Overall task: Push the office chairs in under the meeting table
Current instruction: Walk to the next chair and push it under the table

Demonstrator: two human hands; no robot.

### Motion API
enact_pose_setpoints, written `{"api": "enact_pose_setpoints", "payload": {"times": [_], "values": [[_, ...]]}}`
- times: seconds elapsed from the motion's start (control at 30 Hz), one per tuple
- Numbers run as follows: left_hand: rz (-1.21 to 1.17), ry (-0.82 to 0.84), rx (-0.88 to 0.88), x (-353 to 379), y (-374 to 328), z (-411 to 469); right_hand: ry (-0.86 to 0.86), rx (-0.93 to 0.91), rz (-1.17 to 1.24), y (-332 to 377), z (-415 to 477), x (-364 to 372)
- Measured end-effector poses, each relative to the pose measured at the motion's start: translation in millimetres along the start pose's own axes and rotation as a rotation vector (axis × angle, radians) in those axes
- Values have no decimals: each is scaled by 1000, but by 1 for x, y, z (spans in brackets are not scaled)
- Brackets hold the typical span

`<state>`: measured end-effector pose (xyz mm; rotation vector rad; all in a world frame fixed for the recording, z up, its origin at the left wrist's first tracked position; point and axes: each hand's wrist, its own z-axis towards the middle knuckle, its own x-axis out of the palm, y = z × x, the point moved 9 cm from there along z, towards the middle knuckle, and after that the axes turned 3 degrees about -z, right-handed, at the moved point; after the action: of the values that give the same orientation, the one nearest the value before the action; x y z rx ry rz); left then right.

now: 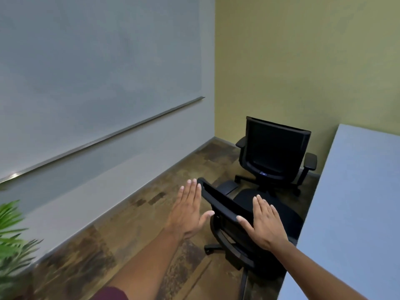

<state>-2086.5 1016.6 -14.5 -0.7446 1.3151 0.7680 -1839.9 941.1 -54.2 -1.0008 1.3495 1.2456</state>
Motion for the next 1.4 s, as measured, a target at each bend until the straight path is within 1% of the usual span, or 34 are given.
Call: {"api": "enact_pose_setpoints", "payload": {"times": [0.13,0.3,0.47,0.53,0.57,0.63,0.7,0.73,0.8,0.93,1.13,1.3,1.4], "values": [[20,26,97,3,3,38,32,44,-35,-2,2,8],[41,99,256,26,6,84,121,198,-56,-9,-1,17],[7,213,438,51,1,106,234,326,-62,-11,-10,20],[-19,266,494,60,6,117,221,348,-57,-8,-9,20],[-36,258,537,62,8,126,223,387,-48,-7,-9,19],[-52,203,532,56,9,133,178,367,-67,-3,-5,10],[-62,196,597,63,7,140,162,444,-47,0,-10,11],[-70,176,595,62,10,139,147,436,-50,5,-7,10],[-78,174,654,65,4,147,124,499,-48,7,-12,13],[-38,108,720,59,3,156,84,528,-56,15,-11,10],[-82,63,771,61,4,169,32,578,-38,29,-8,4],[-109,56,837,63,8,180,11,643,-8,45,-9,9],[-104,70,857,64,12,187,2,640,-9,53,-8,9]]}}
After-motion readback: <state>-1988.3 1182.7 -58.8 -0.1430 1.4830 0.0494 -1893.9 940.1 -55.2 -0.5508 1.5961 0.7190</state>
